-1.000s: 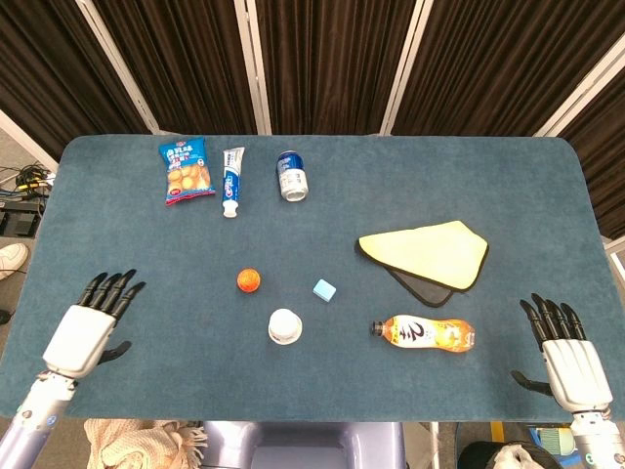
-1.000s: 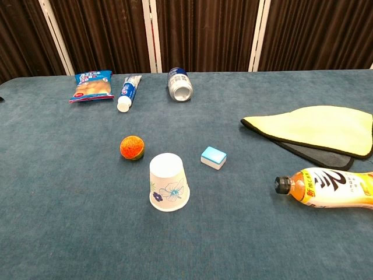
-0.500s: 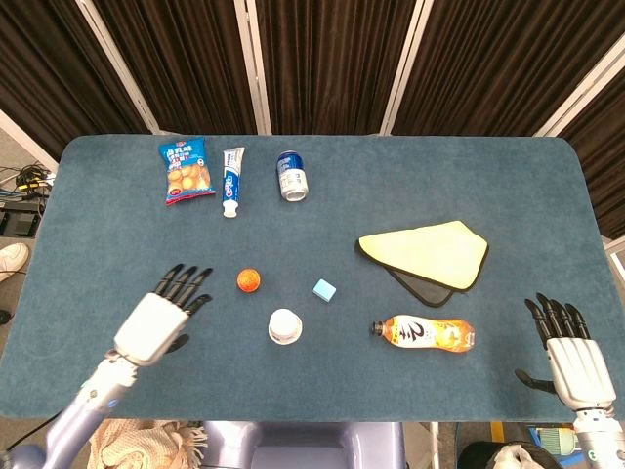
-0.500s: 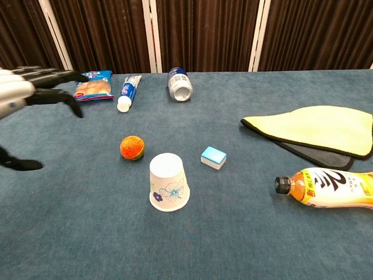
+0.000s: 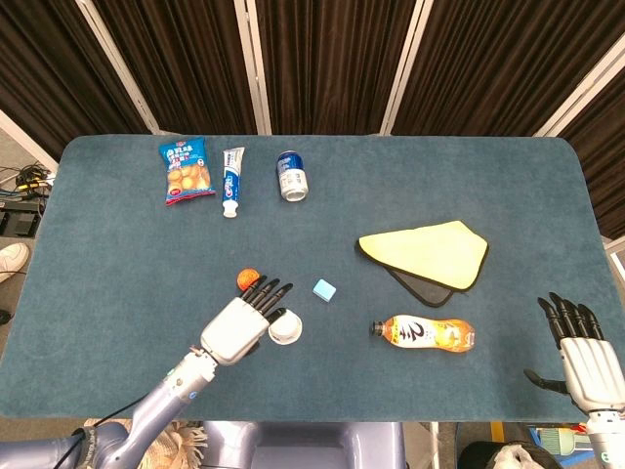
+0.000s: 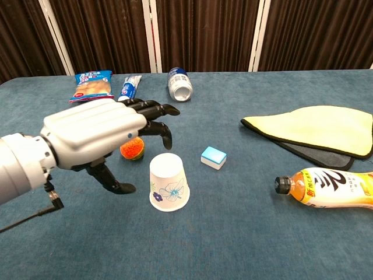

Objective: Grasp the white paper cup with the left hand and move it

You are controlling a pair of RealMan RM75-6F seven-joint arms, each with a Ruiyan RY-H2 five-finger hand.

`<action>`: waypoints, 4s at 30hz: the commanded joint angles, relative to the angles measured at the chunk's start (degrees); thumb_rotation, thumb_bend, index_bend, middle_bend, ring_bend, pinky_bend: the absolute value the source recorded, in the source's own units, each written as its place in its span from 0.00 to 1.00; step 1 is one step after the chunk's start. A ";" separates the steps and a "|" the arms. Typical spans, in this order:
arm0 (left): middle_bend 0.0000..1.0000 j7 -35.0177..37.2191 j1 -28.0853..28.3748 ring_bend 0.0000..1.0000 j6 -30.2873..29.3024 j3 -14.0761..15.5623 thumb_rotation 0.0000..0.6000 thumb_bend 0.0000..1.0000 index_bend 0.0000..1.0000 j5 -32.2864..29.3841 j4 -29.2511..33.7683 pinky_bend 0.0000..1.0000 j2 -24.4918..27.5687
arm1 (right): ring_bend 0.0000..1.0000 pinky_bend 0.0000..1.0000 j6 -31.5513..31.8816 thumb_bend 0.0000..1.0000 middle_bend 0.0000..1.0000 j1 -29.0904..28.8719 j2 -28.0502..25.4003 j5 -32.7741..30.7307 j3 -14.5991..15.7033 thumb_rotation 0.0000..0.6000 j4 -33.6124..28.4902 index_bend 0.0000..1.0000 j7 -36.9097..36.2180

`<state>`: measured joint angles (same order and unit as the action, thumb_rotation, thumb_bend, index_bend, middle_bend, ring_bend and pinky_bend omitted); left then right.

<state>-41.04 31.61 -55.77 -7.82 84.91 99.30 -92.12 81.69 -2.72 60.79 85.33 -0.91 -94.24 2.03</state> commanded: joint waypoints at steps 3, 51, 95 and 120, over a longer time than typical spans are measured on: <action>0.02 -7.94 2.21 0.00 1.16 -1.23 1.00 0.15 0.28 -4.93 -0.27 0.08 -3.47 | 0.00 0.00 1.03 0.07 0.00 0.58 -1.11 -0.01 -0.20 1.00 -0.18 0.00 -1.62; 0.05 -7.59 15.25 0.00 -1.46 -9.90 1.00 0.26 0.34 -19.26 -8.71 0.08 -10.27 | 0.00 0.00 0.21 0.07 0.00 0.84 -2.11 -1.20 -0.27 1.00 -0.52 0.00 -1.42; 0.04 -5.80 25.17 0.00 -0.02 -6.73 1.00 0.12 0.00 -23.92 -19.35 0.09 -15.82 | 0.00 0.00 2.95 0.08 0.00 1.98 -3.07 1.74 0.40 1.00 -0.83 0.00 -2.57; 0.06 14.78 -13.45 0.00 -41.58 23.39 1.00 0.08 0.05 4.56 -10.61 0.09 12.48 | 0.00 0.00 7.02 0.08 0.00 1.53 2.14 8.82 0.92 1.00 3.53 0.00 -0.89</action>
<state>-29.76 21.07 -95.92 14.10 88.48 91.08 -81.62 88.73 -1.12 62.91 94.15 0.07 -90.66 1.15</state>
